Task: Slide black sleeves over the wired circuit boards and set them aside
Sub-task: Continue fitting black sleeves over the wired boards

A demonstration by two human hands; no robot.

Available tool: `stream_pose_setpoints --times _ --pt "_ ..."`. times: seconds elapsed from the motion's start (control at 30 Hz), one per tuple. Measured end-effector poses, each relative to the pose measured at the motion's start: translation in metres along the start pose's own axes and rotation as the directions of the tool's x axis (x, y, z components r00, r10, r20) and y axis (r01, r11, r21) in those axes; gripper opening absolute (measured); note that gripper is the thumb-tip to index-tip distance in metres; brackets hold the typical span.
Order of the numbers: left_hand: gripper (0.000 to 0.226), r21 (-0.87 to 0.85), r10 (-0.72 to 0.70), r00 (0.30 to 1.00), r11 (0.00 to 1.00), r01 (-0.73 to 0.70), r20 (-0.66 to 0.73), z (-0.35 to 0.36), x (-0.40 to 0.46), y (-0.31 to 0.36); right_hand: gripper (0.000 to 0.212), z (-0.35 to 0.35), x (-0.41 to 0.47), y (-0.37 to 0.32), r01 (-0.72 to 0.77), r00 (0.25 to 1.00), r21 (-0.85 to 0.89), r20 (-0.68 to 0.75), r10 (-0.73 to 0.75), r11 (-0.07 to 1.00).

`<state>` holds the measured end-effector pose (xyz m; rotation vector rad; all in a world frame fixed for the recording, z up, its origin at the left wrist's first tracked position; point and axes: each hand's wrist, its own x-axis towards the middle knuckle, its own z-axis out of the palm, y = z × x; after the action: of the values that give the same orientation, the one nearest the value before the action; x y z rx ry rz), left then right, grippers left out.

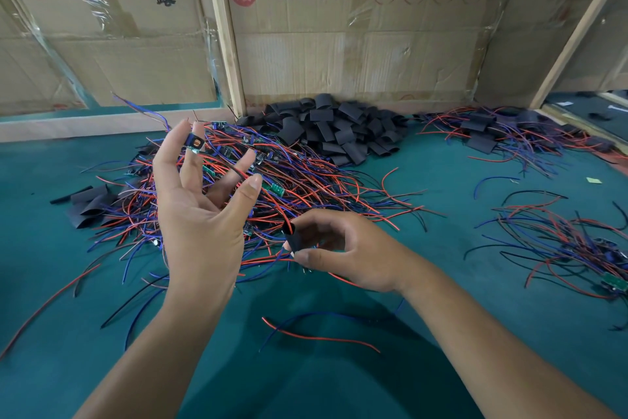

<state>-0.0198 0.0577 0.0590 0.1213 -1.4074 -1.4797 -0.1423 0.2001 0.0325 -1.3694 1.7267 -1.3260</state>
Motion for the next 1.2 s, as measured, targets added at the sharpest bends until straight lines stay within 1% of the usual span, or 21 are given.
stream_pose_setpoints --times 0.1,0.2,0.3,0.4,0.43,0.57,0.67,0.8,0.97,1.07,1.13,1.2 --pt "0.072 0.034 -0.010 0.999 0.999 0.008 0.044 0.003 -0.005 -0.001 0.017 0.000 0.000 -0.002 0.010 0.999 0.026 -0.042 -0.009 1.000" --pt "0.054 0.104 -0.041 0.995 0.994 0.032 0.092 0.011 -0.012 -0.003 0.019 -0.001 0.002 -0.002 0.028 0.993 0.030 -0.119 -0.025 0.999" --pt "0.038 0.241 -0.077 0.987 0.970 0.042 0.138 0.013 -0.018 -0.005 0.021 -0.003 0.003 -0.004 0.053 0.981 0.070 -0.188 -0.039 0.996" --pt "0.033 0.398 -0.080 0.979 0.917 -0.002 0.189 0.010 -0.021 -0.007 0.018 -0.005 0.002 -0.006 0.075 0.972 0.109 -0.231 -0.048 0.991" --pt "0.032 0.427 -0.078 0.978 0.904 -0.013 0.193 0.009 -0.021 -0.007 0.018 -0.005 0.003 -0.006 0.079 0.971 0.134 -0.237 -0.046 0.988" --pt "0.028 0.444 -0.048 0.985 0.896 -0.030 0.163 0.009 -0.022 -0.007 0.018 -0.002 0.003 -0.006 0.102 0.974 0.293 -0.225 -0.036 0.951" --pt "0.029 0.467 -0.024 0.991 0.883 -0.042 0.135 0.009 -0.019 -0.005 0.018 -0.002 0.003 -0.007 0.098 0.970 0.259 -0.240 -0.034 0.961" --pt "0.029 0.449 -0.048 0.993 0.894 -0.004 0.105 0.008 -0.018 -0.005 0.018 -0.001 0.003 -0.007 0.075 0.969 0.227 -0.245 -0.017 0.971" --pt "0.028 0.488 -0.050 0.988 0.872 -0.029 0.148 0.009 -0.022 -0.005 0.018 -0.001 0.004 -0.006 0.059 0.961 0.216 -0.275 0.003 0.975" --pt "0.031 0.502 -0.043 0.982 0.863 -0.057 0.185 0.011 -0.024 -0.002 0.016 -0.001 0.004 -0.006 0.054 0.954 0.120 -0.299 -0.016 0.991" --pt "0.033 0.493 -0.067 0.980 0.869 -0.035 0.187 0.012 -0.024 0.000 0.017 -0.002 0.004 -0.007 0.064 0.953 0.153 -0.302 -0.015 0.986" --pt "0.031 0.473 -0.102 0.976 0.881 -0.003 0.195 0.013 -0.025 0.000 0.019 -0.001 0.004 -0.008 0.081 0.961 0.253 -0.277 -0.007 0.964"
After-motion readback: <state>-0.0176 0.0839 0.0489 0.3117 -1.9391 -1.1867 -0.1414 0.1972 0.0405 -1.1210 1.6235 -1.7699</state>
